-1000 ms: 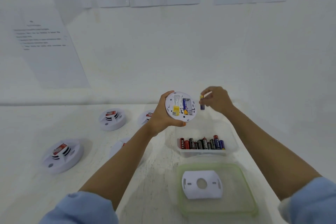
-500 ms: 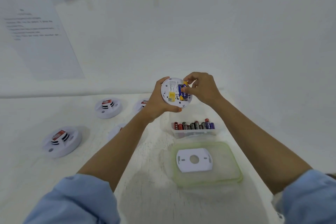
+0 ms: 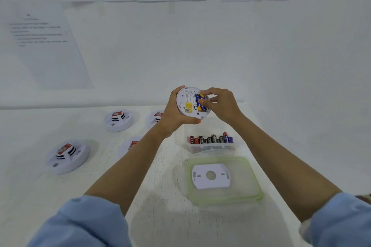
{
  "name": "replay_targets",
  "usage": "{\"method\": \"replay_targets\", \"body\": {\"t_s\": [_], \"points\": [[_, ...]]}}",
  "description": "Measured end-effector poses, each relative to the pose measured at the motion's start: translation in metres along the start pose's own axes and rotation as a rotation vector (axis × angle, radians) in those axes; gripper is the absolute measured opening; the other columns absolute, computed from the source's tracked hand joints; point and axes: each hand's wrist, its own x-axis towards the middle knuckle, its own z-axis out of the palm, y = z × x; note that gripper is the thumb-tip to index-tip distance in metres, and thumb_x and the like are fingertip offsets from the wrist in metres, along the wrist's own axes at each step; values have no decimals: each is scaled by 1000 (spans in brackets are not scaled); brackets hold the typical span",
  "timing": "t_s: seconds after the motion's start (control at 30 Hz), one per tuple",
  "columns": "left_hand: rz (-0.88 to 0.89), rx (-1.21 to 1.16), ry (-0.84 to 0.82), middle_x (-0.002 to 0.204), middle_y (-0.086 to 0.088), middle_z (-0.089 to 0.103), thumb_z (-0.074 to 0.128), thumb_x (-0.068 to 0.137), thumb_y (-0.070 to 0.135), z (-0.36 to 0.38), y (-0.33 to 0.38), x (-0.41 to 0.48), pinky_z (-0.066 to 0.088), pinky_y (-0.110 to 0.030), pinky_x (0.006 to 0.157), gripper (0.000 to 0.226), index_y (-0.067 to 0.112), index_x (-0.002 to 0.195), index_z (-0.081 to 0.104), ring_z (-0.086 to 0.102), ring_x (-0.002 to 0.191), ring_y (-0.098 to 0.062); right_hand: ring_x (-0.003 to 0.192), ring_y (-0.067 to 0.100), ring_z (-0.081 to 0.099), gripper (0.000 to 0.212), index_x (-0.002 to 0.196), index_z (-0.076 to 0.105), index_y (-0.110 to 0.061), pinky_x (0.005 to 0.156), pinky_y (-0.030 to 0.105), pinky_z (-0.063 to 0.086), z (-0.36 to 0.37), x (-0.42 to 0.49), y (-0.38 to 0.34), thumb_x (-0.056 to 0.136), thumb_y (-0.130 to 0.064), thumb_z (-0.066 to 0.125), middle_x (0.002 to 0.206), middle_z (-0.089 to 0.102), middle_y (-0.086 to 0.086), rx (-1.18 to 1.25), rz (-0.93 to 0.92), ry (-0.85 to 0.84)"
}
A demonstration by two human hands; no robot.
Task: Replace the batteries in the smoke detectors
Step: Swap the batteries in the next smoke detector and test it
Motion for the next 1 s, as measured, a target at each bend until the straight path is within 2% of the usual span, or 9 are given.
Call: {"method": "replay_targets", "body": {"t_s": [0.17, 0.23, 0.37, 0.53, 0.67, 0.83, 0.9, 1.0], "points": [[-10, -6, 12, 131, -6, 42, 80, 46, 5, 1, -1, -2, 52, -24, 89, 104, 12, 136, 28, 49, 112, -11, 84, 23, 63, 30, 112, 65, -6, 59, 14, 51, 3, 0, 4, 82, -11, 67, 111, 65, 15, -21, 21, -4], [-11, -8, 16, 130, -6, 42, 80, 46, 5, 1, -1, -2, 52, -23, 87, 104, 12, 136, 28, 49, 111, -11, 86, 22, 62, 30, 112, 65, -6, 64, 18, 52, 4, 1, 5, 83, -12, 67, 111, 65, 15, -26, 22, -5], [-11, -10, 11, 129, -5, 43, 80, 45, 2, 0, -1, 0, 52, -19, 83, 104, 12, 136, 28, 50, 110, -10, 96, 26, 61, 30, 113, 65, -2, 87, 37, 52, 6, 4, 7, 84, -13, 65, 113, 64, 16, -96, -20, -29], [-20, -21, 8, 128, -6, 44, 79, 45, 1, 0, -3, 1, 52, -17, 78, 103, 14, 134, 29, 51, 108, -10, 97, 21, 58, 30, 115, 63, 0, 83, 27, 49, 7, 3, 8, 88, -11, 60, 117, 60, 16, -122, -33, -49], [-11, -10, 6, 129, -6, 44, 81, 45, 3, 2, -4, 3, 53, -19, 81, 101, 19, 131, 31, 51, 111, -12, 100, 25, 59, 27, 114, 64, 0, 80, 22, 47, 6, 5, 10, 90, -11, 57, 115, 61, 16, -144, -34, -50], [-24, -16, -14, 121, 3, 46, 80, 46, 1, 3, -3, 5, 52, -17, 77, 100, 20, 131, 30, 52, 107, -8, 88, 13, 54, 26, 112, 65, 0, 62, 1, 42, 8, 7, 13, 90, -12, 57, 112, 61, 16, -170, -29, -31], [-29, -13, -17, 119, 6, 47, 79, 46, 1, 4, -4, 4, 52, -17, 77, 100, 19, 132, 30, 53, 106, -8, 86, 13, 54, 24, 109, 66, 1, 58, -1, 41, 9, 6, 16, 90, -12, 57, 110, 60, 15, -168, -17, -34], [-34, -21, -9, 122, 2, 47, 80, 46, 2, 6, -4, 4, 53, -20, 78, 100, 21, 131, 31, 52, 108, -9, 85, 14, 57, 24, 103, 67, 3, 57, 4, 45, 10, 6, 18, 91, -14, 56, 107, 59, 14, -185, -14, -15]]}}
